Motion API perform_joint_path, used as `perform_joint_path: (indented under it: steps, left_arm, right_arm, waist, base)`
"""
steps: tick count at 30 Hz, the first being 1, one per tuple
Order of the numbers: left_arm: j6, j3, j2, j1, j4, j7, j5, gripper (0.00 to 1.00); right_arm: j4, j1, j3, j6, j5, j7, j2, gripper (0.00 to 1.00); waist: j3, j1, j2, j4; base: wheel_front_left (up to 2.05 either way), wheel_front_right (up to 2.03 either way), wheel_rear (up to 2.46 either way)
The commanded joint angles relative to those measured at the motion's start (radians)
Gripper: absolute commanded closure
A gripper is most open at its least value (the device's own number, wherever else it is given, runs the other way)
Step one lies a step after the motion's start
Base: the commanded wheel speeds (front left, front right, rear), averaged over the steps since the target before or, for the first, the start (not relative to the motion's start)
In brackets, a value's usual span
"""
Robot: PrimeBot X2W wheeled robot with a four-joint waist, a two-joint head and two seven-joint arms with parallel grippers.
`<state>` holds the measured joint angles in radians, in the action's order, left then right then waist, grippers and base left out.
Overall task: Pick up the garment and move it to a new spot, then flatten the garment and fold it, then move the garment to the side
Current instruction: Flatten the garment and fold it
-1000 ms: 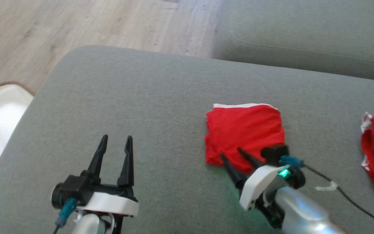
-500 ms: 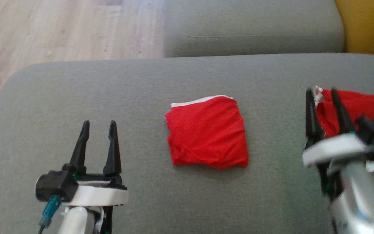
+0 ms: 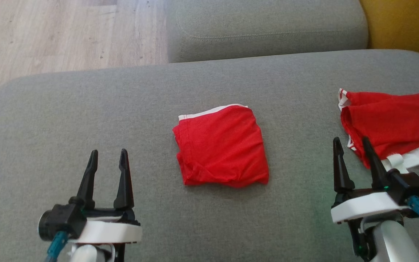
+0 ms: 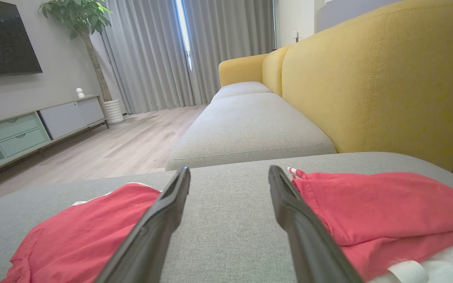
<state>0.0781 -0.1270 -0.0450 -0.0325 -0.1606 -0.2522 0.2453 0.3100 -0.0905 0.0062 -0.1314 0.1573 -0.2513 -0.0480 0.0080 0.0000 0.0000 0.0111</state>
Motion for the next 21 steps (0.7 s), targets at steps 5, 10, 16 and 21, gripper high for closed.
perform_joint_path:
  steps: [5, 10, 16, 21]
  left_arm:
    - [-0.003, 0.019, -0.005, -0.052, 0.034, -0.01, -0.001, 0.0]
    - [0.0, 0.0, -0.005, -0.082, 0.04, -0.01, 0.003, 0.0]
    - [0.003, -0.028, -0.005, -0.128, 0.043, -0.01, 0.012, 0.0]
    - [0.004, -0.055, -0.005, -0.16, 0.038, -0.01, 0.02, 0.0]
  right_arm:
    - [-0.036, -0.053, 0.036, 0.001, -0.004, -0.01, -0.002, 0.0]
    - [-0.012, -0.098, 0.059, 0.001, -0.029, -0.01, -0.002, 1.0]
    - [0.065, -0.22, 0.122, 0.001, -0.072, 0.018, -0.002, 1.0]
    - [0.166, -0.329, 0.169, 0.001, -0.082, 0.034, -0.002, 1.0]
  waist:
    - [0.017, 0.0, 0.0, 0.024]
    - [0.066, 0.0, 0.0, 0.065]
    - [0.147, 0.0, 0.0, 0.133]
    - [0.199, 0.0, 0.0, 0.185]
  base:
    - [0.0, 0.0, 0.0]
    - [0.0, 0.0, 0.0]
    - [0.0, 0.0, 0.0]
    - [0.0, 0.0, 0.0]
